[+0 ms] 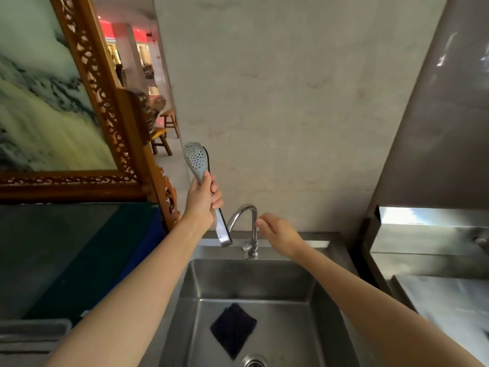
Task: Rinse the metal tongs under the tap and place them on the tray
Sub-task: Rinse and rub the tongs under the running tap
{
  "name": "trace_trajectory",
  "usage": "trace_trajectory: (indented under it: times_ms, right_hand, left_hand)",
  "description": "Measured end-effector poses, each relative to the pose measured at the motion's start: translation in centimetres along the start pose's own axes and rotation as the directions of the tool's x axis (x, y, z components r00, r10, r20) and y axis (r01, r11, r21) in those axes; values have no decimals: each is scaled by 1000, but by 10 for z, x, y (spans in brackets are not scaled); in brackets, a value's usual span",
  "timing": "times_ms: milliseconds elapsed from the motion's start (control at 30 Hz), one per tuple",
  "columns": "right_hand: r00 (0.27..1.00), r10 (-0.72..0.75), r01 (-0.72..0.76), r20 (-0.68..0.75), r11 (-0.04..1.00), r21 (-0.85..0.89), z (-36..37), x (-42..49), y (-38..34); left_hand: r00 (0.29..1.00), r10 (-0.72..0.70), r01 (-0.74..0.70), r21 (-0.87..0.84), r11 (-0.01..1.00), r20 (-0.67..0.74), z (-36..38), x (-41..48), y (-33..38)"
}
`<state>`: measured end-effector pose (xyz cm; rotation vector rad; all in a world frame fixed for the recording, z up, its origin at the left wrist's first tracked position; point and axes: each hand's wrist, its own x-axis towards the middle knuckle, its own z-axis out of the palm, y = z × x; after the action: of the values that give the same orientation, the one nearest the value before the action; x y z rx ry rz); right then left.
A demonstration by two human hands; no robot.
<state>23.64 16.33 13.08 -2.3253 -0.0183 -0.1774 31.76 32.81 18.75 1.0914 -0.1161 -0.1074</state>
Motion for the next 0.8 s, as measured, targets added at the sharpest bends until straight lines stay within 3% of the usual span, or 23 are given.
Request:
trace_trajectory:
  times_ms: [300, 433, 600, 800]
  right_hand:
    - [970, 241, -228, 27, 944, -239, 93, 49, 62]
    - [940, 312, -222, 139, 867, -445, 141, 61, 108]
    - [927, 330, -152, 177, 762, -630, 196, 76, 164]
    - [982, 171, -91, 81, 801, -591, 228, 95, 202]
  left_hand:
    - [994, -65, 85, 232, 969, -92, -100, 37, -52]
    - [977, -161, 194, 267, 944, -143, -133, 33, -116]
    - [933, -283, 342, 298, 891, -223, -167, 24, -199]
    - [890, -366, 438, 289, 851, -270, -197, 22, -271]
